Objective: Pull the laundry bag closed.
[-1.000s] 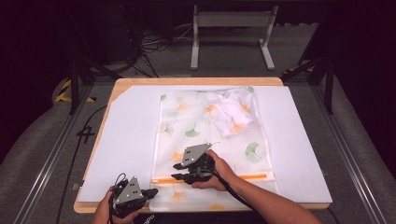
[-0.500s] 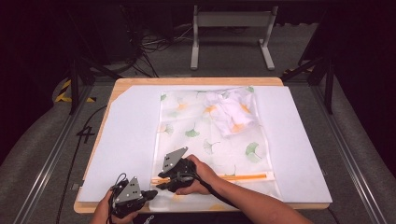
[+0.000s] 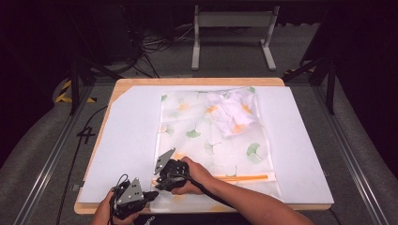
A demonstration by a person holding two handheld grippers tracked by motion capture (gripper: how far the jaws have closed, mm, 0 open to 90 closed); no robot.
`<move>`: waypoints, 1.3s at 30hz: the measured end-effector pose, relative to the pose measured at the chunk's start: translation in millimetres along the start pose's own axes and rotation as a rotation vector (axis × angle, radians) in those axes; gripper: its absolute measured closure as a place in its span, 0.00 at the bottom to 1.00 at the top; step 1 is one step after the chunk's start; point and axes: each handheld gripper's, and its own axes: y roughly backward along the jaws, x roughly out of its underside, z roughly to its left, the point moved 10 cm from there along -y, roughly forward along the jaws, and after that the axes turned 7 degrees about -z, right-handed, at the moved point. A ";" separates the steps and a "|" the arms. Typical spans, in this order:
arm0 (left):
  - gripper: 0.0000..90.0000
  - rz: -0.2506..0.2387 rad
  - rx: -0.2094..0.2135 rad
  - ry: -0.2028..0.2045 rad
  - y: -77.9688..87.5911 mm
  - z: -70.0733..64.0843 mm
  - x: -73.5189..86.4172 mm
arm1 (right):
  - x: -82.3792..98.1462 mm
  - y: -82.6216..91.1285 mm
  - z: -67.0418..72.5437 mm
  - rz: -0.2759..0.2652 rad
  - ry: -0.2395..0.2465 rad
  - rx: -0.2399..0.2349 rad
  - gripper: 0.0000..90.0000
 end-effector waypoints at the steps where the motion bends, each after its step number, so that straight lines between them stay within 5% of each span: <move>1: 1.00 0.000 0.000 0.000 0.0 0.0 0.0 | 0.0 0.0 0.0 0.000 0.000 0.000 0.84; 9: 1.00 0.001 0.000 0.000 0.0 0.0 0.1 | -4.9 -4.2 -2.8 0.024 -0.004 0.025 0.92; 18: 1.00 -0.003 0.002 0.012 0.0 0.2 0.2 | -4.3 -1.9 -2.7 0.073 0.058 0.040 1.00; 29: 1.00 -0.006 0.004 0.017 -0.2 0.5 0.1 | -4.8 -1.9 -2.5 0.123 0.096 0.065 0.94; 39: 1.00 -0.008 0.009 0.022 -0.2 0.4 0.2 | -5.6 -2.8 0.2 0.172 0.204 0.109 0.98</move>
